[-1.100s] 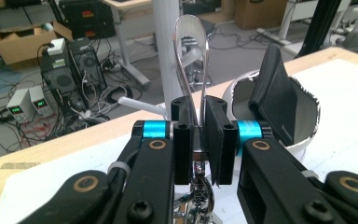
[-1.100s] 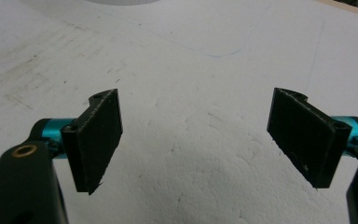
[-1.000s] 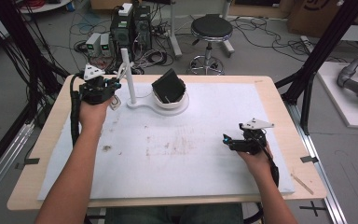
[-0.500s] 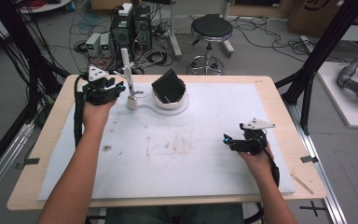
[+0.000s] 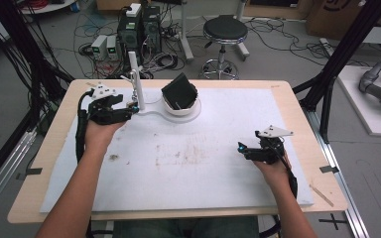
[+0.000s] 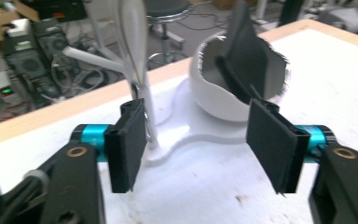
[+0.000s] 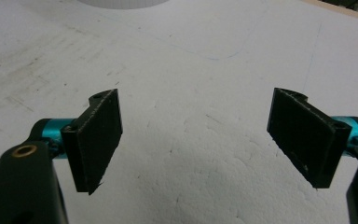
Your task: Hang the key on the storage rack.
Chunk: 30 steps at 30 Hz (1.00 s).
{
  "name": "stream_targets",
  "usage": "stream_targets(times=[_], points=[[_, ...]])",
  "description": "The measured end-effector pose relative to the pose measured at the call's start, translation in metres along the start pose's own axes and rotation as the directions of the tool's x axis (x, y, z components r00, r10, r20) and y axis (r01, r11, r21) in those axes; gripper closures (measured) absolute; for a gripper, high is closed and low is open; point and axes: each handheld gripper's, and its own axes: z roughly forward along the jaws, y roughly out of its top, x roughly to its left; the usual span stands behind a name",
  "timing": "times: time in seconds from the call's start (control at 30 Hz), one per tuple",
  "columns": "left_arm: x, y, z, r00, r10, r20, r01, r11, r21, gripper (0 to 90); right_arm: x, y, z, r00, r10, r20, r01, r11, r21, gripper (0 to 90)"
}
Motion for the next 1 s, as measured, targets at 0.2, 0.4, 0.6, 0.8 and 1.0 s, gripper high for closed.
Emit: stream_targets(times=[0.2,0.4,0.6,0.8,1.0], points=[[-0.007,-0.018,-0.008,0.9975,0.004,0.071,-0.005,0.9999,0.009,31.3,-0.003,0.001,-0.002,0.9995,0.032,-0.008,-0.032,0.9991,-0.028,18.2],[-0.012,-0.035,-0.015,0.9901,-0.01,0.14,0.012,0.9997,-0.019,29.0,-0.005,0.001,-0.003,0.9994,0.033,-0.007,-0.033,0.999,-0.032,18.2],[-0.018,-0.054,-0.02,0.9813,-0.011,0.192,0.017,0.9995,-0.027,26.4,-0.005,0.0,-0.002,0.9996,0.026,-0.009,-0.026,0.9992,-0.031,18.2],[-0.018,-0.068,-0.024,0.9758,0.0,0.219,0.004,0.9998,-0.017,23.2,-0.004,0.001,-0.002,0.9997,0.022,-0.013,-0.023,0.9992,-0.032,18.2],[-0.017,-0.074,-0.026,0.974,0.028,0.225,-0.021,0.9992,-0.035,22.8,-0.005,0.0,-0.003,0.9996,0.026,-0.011,-0.027,0.9991,-0.034,18.2]])
